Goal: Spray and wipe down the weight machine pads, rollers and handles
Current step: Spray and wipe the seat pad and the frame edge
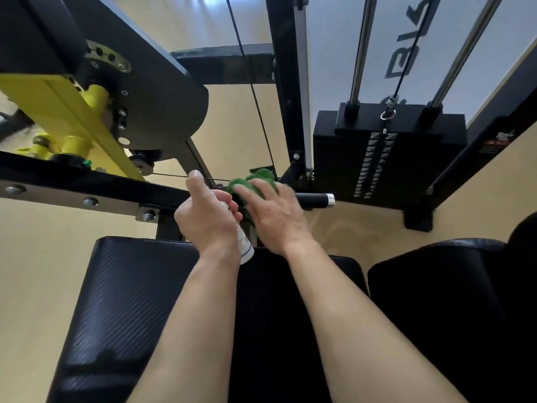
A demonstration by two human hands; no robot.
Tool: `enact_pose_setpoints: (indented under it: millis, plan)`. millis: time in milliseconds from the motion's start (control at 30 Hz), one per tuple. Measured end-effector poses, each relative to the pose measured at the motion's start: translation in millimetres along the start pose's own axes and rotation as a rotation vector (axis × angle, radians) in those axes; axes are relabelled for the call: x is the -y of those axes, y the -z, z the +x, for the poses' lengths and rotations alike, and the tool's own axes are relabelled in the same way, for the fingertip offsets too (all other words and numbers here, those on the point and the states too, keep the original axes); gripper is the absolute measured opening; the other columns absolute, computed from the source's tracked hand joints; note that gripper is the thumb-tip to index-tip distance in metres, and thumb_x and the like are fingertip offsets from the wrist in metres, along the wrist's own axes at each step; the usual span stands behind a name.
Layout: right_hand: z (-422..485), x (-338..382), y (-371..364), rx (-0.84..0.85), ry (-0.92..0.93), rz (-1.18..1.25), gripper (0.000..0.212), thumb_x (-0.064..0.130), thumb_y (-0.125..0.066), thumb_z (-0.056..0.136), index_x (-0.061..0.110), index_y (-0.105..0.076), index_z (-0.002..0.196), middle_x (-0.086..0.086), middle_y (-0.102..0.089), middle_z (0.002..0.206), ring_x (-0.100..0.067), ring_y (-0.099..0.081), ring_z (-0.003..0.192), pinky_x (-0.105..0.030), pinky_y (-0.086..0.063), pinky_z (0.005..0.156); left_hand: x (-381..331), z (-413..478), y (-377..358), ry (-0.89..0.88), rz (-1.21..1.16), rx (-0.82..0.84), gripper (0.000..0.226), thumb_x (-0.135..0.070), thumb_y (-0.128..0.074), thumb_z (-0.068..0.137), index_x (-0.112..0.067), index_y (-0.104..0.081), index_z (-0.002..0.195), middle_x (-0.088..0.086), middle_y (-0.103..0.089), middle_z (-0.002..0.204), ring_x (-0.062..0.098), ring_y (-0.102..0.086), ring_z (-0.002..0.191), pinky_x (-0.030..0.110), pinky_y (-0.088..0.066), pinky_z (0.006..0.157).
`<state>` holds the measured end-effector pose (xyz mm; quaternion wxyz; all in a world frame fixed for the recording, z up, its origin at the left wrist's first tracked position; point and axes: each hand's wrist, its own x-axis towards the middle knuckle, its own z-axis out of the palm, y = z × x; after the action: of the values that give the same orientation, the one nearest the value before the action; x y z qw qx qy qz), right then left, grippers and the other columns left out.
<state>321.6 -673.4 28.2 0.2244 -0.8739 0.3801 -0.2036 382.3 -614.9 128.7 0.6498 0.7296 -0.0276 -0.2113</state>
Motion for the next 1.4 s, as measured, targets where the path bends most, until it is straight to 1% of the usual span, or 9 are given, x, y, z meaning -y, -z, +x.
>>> enact_pose_setpoints:
  millis: [100,267,400,467,700,833,1100,1333,1400]
  plan:
    - [-8.6,-38.5,4.5,-0.092,-0.210,0.040,0.033,0.032,-0.042,0.105,0.032,-0.054,0.136,0.001,-0.053,0.137,-0.029,-0.050,0.119,-0.051,-0.026,0.116,3.6,0.2,0.6,0.051,-0.017,-0.005,0.059,-0.050,-0.051,0.100,-0.011,-0.055,0.055,0.003,-0.055,0.050,0.020,-0.051,0.046,0.031,-0.047,0.055]
    - [-18.1,-67.2,10.6,-0.391,-0.694,0.249,0.032,0.029,-0.036,0.108,0.015,-0.060,0.125,-0.006,-0.053,0.129,-0.025,-0.049,0.114,-0.032,-0.037,0.088,11.7,-3.8,6.3,0.066,0.029,-0.022,0.057,-0.051,-0.052,0.098,-0.011,-0.058,0.057,0.002,-0.056,0.050,0.018,-0.053,0.046,0.029,-0.047,0.053]
    - [-16.9,-59.7,10.7,-0.714,-1.234,1.057,0.036,0.029,-0.032,0.110,0.017,-0.054,0.135,-0.003,-0.057,0.128,-0.023,-0.057,0.112,-0.033,-0.046,0.093,13.8,-5.3,8.7,0.100,0.026,-0.037,0.057,-0.051,-0.052,0.098,-0.010,-0.058,0.059,0.002,-0.056,0.050,0.015,-0.052,0.043,0.027,-0.047,0.051]
    - [-15.6,-50.5,10.5,-0.807,-1.289,1.575,0.037,0.027,-0.032,0.110,0.022,-0.050,0.141,-0.006,-0.055,0.137,-0.026,-0.057,0.119,-0.046,-0.048,0.104,12.6,-3.9,7.7,0.107,-0.001,-0.037,0.056,-0.050,-0.052,0.098,-0.011,-0.058,0.059,0.001,-0.056,0.050,0.015,-0.052,0.042,0.026,-0.047,0.052]
    - [13.4,8.5,-15.0,-0.590,-1.505,2.193,0.039,0.032,-0.035,0.106,0.010,-0.048,0.135,-0.023,-0.050,0.134,-0.038,-0.057,0.098,-0.047,-0.057,0.088,6.8,0.4,4.4,0.090,-0.004,-0.041,0.057,-0.049,-0.052,0.098,-0.010,-0.057,0.057,0.003,-0.055,0.050,0.018,-0.051,0.046,0.026,-0.046,0.050]
    - [18.8,33.3,-22.3,-0.399,-1.455,2.268,0.044,0.028,-0.037,0.098,0.010,-0.054,0.135,-0.025,-0.053,0.134,-0.044,-0.058,0.107,-0.049,-0.060,0.076,4.9,6.3,4.1,0.071,0.004,-0.056,0.058,-0.049,-0.051,0.099,-0.009,-0.055,0.056,0.004,-0.055,0.048,0.019,-0.049,0.042,0.023,-0.044,0.046]
    - [-2.9,-25.7,19.0,-0.960,-1.592,2.085,0.024,0.017,-0.032,0.106,0.013,-0.052,0.118,-0.014,-0.054,0.137,-0.037,-0.055,0.124,-0.052,-0.048,0.104,11.9,5.7,-2.2,0.103,0.018,-0.040,0.059,-0.049,-0.051,0.100,-0.010,-0.057,0.056,0.003,-0.055,0.048,0.018,-0.051,0.044,0.026,-0.045,0.048]
    - [18.3,47.1,-3.5,-0.400,-1.524,2.055,0.043,0.025,-0.033,0.101,0.003,-0.057,0.128,-0.025,-0.058,0.130,-0.045,-0.063,0.108,-0.054,-0.058,0.089,-2.5,11.1,-3.5,0.083,0.012,-0.036,0.057,-0.047,-0.052,0.098,-0.008,-0.055,0.056,0.004,-0.053,0.048,0.021,-0.048,0.043,0.026,-0.043,0.047]
    - [13.5,46.8,8.2,-0.411,-1.545,1.931,0.035,0.021,-0.036,0.103,0.005,-0.056,0.126,-0.021,-0.057,0.127,-0.044,-0.061,0.110,-0.051,-0.061,0.082,-8.3,15.5,-3.6,0.039,0.014,-0.039,0.058,-0.048,-0.050,0.100,-0.008,-0.056,0.058,0.004,-0.055,0.050,0.020,-0.049,0.044,0.025,-0.044,0.046]
